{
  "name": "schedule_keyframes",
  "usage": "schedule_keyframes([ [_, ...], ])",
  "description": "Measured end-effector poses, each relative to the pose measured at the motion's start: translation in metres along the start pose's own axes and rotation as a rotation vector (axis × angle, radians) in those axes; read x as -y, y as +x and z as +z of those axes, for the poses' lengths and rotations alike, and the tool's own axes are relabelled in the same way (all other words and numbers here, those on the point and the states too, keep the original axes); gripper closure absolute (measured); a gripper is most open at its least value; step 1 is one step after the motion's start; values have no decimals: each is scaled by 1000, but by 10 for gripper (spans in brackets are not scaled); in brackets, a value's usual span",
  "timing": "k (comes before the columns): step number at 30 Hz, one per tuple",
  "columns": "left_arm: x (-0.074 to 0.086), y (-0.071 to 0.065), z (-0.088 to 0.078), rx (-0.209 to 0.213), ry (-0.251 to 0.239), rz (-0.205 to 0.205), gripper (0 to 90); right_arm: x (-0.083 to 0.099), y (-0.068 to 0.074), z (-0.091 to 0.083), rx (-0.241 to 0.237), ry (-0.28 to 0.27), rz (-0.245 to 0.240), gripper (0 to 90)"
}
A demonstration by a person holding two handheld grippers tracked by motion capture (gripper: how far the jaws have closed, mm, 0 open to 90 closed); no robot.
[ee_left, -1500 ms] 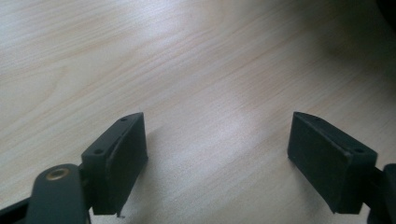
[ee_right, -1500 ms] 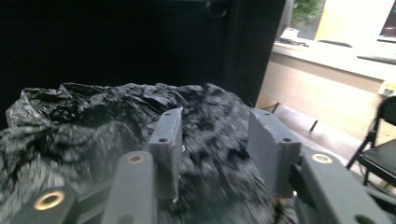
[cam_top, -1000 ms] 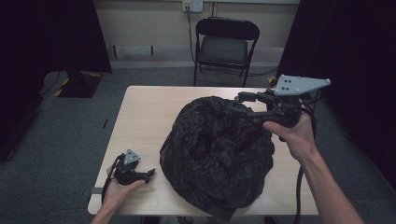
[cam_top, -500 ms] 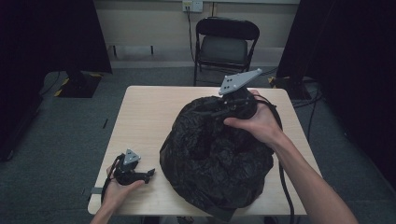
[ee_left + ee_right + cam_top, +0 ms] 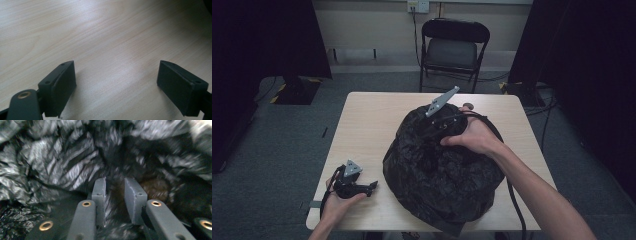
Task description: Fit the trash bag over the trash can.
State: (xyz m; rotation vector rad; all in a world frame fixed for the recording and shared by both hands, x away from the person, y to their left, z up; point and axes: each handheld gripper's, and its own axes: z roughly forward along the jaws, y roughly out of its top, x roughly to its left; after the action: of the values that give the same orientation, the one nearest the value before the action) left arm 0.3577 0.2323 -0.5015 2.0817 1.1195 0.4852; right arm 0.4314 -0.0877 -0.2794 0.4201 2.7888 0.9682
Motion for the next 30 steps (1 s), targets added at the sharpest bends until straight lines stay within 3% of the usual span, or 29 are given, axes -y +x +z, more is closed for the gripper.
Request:
schedule_keyframes([
  [6, 0, 0, 0, 2, 0, 1, 149, 10, -2, 19, -37, 151, 32, 573],
  [7, 0, 0, 0, 2, 0, 1, 149, 10, -2, 19, -37, 151, 32, 573],
  [10, 0, 0, 0, 2, -1, 1, 149, 16, -1, 28, -39, 217, 31, 508],
  [13, 0, 0, 0, 2, -1, 0, 149, 20, 0, 34, -65, 256, 31, 397],
  [15, 0, 0, 0, 2, -1, 1, 149, 22, 2, 36, -53, 278, 10, 379],
  [17, 0, 0, 0, 2, 0, 1, 149, 19, 2, 32, -71, 257, 22, 353],
  [20, 0, 0, 0, 1, -1, 1, 149, 11, 2, 18, -86, 145, 55, 340],
  [25, 0, 0, 0, 0, -1, -2, 149, 1, 2, -6, -96, 37, 67, 327],
  [27, 0, 0, 0, 0, -1, -3, 149, -2, 2, -19, -105, -18, 36, 433],
  [28, 0, 0, 0, 0, -1, -4, 149, -2, 2, -25, -108, -42, 31, 425],
  [30, 0, 0, 0, 0, -1, -3, 149, -3, 3, -37, -102, -108, 16, 574],
])
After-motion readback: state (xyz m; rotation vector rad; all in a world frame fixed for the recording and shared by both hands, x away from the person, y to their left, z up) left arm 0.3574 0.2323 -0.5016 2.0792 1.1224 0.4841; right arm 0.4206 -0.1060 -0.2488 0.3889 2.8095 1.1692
